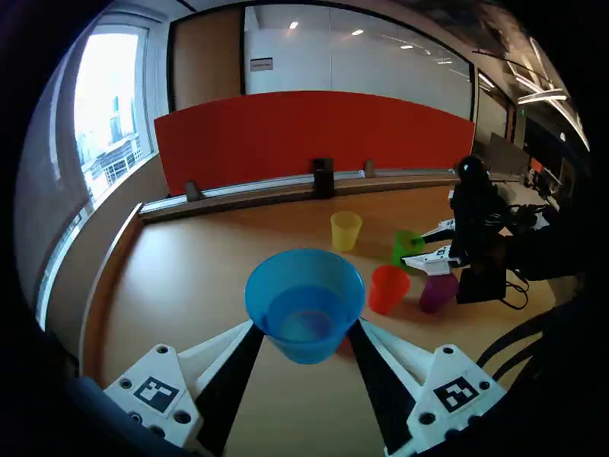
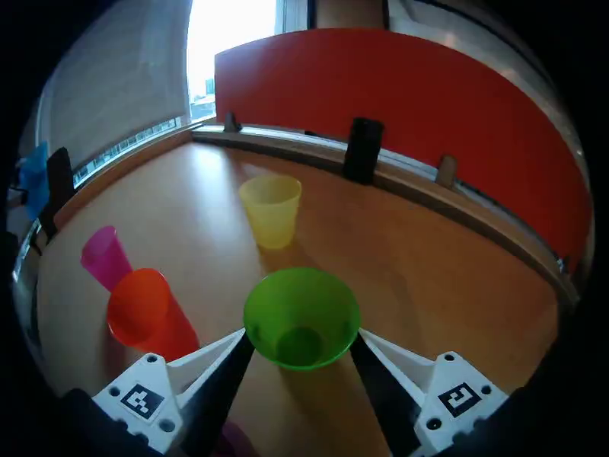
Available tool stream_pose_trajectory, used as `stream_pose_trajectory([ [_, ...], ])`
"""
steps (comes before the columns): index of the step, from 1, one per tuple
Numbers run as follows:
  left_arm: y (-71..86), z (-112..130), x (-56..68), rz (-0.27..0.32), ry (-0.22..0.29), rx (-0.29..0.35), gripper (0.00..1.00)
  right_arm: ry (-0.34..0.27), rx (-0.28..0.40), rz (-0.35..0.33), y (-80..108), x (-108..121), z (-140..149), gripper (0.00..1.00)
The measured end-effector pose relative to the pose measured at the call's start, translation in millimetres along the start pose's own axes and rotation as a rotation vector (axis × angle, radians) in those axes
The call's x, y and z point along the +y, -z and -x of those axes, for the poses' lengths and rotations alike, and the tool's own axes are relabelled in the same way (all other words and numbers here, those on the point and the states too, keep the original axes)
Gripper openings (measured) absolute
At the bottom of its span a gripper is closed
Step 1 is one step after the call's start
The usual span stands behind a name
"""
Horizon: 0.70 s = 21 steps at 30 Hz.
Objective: Pour water
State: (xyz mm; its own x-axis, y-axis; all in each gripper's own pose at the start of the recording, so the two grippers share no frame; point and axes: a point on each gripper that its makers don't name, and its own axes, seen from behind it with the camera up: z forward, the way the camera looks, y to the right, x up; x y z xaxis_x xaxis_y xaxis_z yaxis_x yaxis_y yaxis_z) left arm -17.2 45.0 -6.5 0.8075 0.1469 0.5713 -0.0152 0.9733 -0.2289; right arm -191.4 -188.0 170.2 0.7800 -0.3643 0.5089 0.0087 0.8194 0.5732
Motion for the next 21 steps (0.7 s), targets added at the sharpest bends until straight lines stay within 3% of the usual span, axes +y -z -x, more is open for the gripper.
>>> stream_pose_trajectory([
  [11, -2.0, -3, 2.1, 0.011, -0.008, 0.004, 0.78, 0.005, 0.042, 0.004, 6.9, 2, -8, 0.88],
  [21, -2.6, -17, 8.3, 0.036, -0.028, 0.025, 0.78, 0.001, 0.126, 0.009, 44.0, -2, -40, 0.88],
])
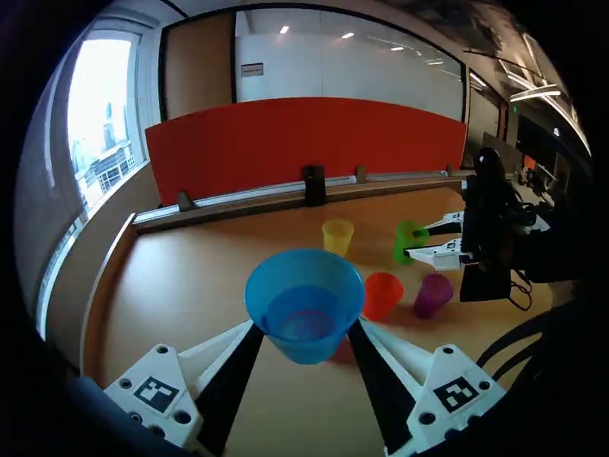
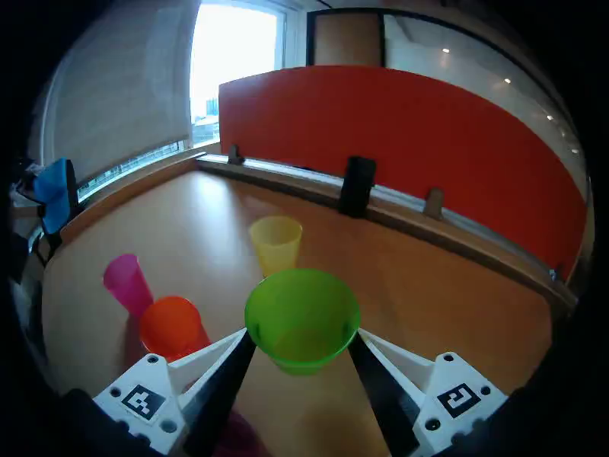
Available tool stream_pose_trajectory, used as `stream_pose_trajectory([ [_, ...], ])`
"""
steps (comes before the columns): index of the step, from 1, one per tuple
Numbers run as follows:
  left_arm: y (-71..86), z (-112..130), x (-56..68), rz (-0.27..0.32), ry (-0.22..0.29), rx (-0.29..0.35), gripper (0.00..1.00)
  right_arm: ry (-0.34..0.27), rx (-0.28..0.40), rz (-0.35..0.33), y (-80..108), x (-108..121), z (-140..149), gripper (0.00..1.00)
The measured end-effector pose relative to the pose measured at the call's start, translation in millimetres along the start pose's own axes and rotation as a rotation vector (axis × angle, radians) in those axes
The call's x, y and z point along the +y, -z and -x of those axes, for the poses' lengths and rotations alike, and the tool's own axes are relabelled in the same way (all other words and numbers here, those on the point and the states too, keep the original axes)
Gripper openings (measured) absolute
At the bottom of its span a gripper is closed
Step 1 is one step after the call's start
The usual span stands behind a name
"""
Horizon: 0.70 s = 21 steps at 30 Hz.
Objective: Pour water
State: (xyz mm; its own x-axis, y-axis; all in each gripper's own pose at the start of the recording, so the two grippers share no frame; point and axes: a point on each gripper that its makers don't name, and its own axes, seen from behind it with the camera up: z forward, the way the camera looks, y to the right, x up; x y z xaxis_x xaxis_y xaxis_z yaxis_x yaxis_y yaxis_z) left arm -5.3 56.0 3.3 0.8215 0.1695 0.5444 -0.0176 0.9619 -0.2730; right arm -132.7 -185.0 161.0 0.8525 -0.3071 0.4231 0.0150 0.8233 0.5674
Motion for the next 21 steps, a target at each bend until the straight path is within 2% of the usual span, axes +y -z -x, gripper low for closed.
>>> stream_pose_trajectory([
  [8, -0.6, -18, 13.2, 0.042, -0.038, 0.023, 0.78, 0.011, 0.038, 0.007, 52.2, -11, -28, 0.88],
  [15, -0.8, -32, 29.6, 0.090, -0.087, 0.037, 0.78, 0.060, 0.005, 0.001, 105.7, -30, -36, 0.88],
  [21, 0.6, -40, 48.3, 0.142, -0.135, 0.042, 0.78, 0.073, -0.028, -0.030, 148.9, -53, -41, 0.87],
])
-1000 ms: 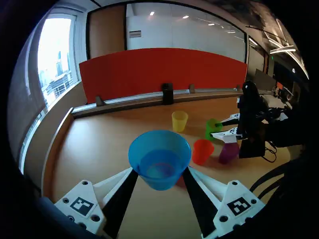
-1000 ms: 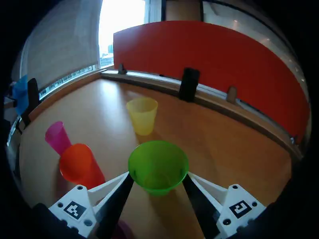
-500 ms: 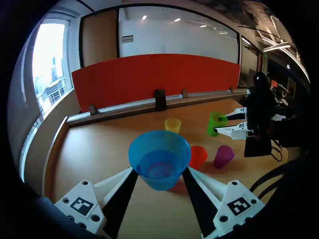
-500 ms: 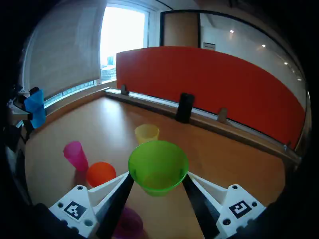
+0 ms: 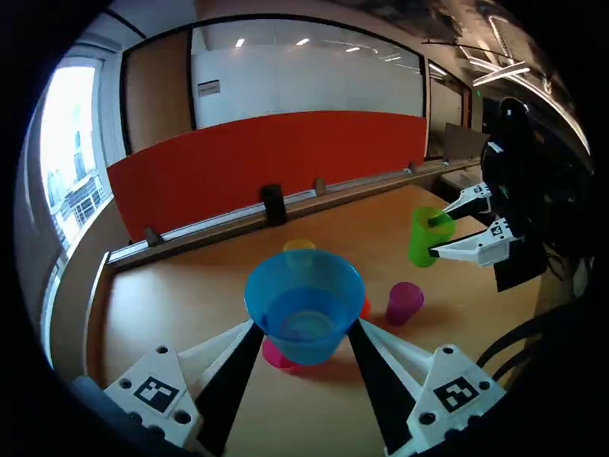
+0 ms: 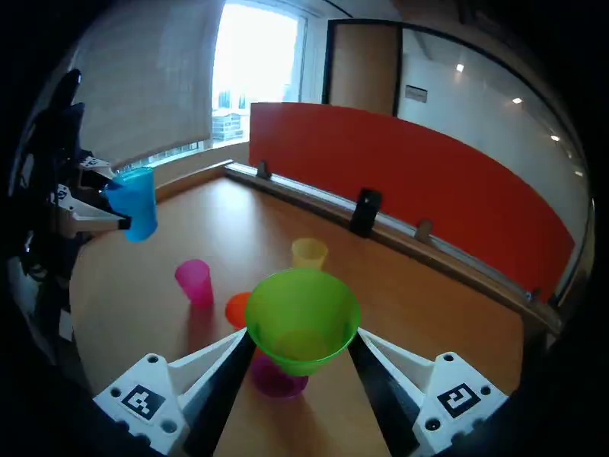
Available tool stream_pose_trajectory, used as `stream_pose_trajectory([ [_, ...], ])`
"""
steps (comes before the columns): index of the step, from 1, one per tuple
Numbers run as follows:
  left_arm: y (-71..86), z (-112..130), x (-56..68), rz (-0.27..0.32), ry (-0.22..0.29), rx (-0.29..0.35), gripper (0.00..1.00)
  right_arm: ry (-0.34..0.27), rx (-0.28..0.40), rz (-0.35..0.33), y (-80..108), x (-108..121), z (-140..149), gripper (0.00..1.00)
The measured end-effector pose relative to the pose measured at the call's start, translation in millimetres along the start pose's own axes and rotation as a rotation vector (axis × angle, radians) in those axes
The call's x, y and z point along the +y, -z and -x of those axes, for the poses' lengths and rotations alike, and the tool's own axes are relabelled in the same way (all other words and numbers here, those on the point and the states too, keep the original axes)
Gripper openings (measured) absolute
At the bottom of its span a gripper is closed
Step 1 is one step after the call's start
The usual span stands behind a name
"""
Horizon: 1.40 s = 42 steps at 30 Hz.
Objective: Pour water
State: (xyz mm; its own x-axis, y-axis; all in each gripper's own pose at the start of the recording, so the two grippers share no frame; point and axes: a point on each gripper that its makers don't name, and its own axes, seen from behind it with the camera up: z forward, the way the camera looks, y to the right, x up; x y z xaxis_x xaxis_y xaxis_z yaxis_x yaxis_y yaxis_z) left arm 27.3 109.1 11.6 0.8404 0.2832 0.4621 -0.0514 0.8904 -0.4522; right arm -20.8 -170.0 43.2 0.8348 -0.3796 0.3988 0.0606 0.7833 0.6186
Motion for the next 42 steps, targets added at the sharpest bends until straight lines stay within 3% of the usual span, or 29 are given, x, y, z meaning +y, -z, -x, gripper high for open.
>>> stream_pose_trajectory([
  [9, -0.1, -18, 27.1, 0.074, -0.074, 0.010, 0.78, 0.034, -0.029, -0.061, 48.6, -35, -6, 0.88],
  [15, 3.8, -27, 43.7, 0.118, -0.121, 0.012, 0.78, 0.066, -0.031, -0.088, 65.7, -53, -9, 0.88],
  [26, 13.5, -47, 66.7, 0.177, -0.214, 0.025, 0.78, 0.057, -0.025, -0.120, 70.8, -75, -7, 0.88],
  [33, 19.9, -59, 69.5, 0.168, -0.313, 0.049, 0.78, 0.059, -0.021, -0.133, 72.4, -84, -6, 0.88],
  [42, 23.6, -68, 75.8, 0.184, -0.357, 0.062, 0.78, 0.074, -0.011, -0.158, 75.4, -95, -8, 0.88],
])
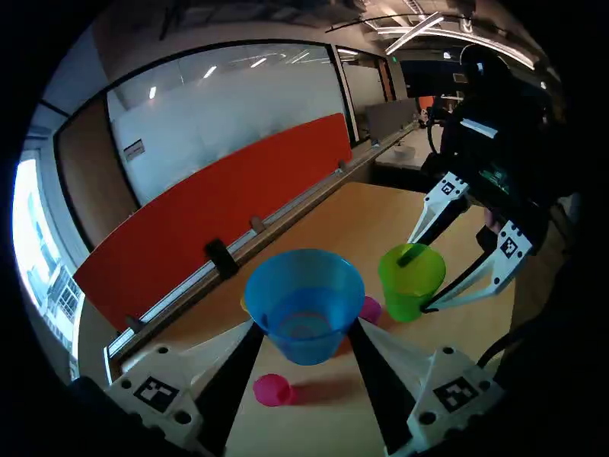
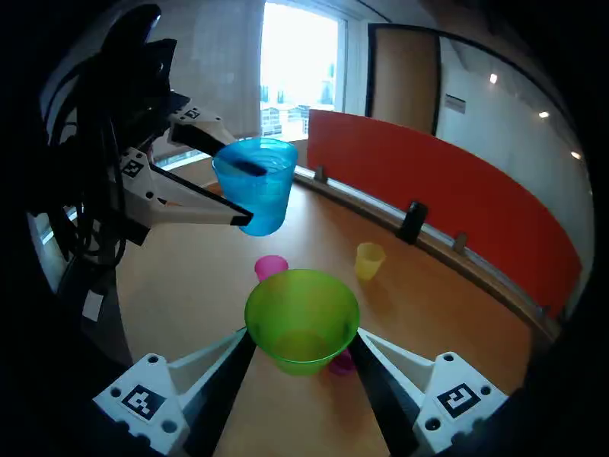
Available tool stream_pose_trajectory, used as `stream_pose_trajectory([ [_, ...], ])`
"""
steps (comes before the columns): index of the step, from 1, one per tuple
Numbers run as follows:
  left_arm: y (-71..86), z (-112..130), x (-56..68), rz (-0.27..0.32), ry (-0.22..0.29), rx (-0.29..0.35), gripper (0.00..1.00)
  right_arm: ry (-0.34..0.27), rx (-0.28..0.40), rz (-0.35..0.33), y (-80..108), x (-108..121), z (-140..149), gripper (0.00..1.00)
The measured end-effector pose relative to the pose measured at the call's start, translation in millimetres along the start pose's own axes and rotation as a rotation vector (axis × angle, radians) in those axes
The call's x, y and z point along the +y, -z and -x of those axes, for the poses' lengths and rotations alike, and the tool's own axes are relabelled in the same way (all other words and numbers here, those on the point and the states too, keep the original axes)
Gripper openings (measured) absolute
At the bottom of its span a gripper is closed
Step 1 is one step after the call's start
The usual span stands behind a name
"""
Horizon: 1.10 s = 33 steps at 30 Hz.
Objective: Pour water
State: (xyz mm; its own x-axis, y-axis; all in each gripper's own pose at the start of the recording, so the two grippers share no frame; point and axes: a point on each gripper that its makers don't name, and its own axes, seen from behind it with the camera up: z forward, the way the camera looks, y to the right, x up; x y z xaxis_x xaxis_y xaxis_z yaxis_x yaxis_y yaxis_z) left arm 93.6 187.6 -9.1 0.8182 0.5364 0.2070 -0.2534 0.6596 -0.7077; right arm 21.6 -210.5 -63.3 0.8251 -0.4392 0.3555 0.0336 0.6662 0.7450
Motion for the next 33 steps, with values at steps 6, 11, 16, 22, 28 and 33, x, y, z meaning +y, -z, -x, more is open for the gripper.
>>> stream_pose_trajectory([
  [6, 0.9, -7, -0.3, 0.004, -0.034, 0.002, 0.78, 0.006, 0.015, -0.011, 0.9, -5, -9, 0.88],
  [11, 1.4, -15, -1.1, 0.004, -0.067, 0.009, 0.78, 0.020, 0.022, -0.021, 2.7, -10, -14, 0.87],
  [16, 0.8, -22, 0.1, -0.001, -0.109, 0.013, 0.78, 0.024, 0.034, -0.032, 3.7, -15, -22, 0.87],
  [22, 1.6, -30, 5.1, 0.004, -0.152, 0.020, 0.78, 0.022, 0.044, -0.045, 4.7, -20, -27, 0.87],
  [28, 2.1, -36, 8.9, 0.012, -0.184, 0.026, 0.78, 0.023, 0.051, -0.051, 6.7, -24, -30, 0.88],
  [33, 2.8, -38, 10.1, 0.012, -0.204, 0.028, 0.78, 0.024, 0.057, -0.052, 8.5, -25, -31, 0.88],
])
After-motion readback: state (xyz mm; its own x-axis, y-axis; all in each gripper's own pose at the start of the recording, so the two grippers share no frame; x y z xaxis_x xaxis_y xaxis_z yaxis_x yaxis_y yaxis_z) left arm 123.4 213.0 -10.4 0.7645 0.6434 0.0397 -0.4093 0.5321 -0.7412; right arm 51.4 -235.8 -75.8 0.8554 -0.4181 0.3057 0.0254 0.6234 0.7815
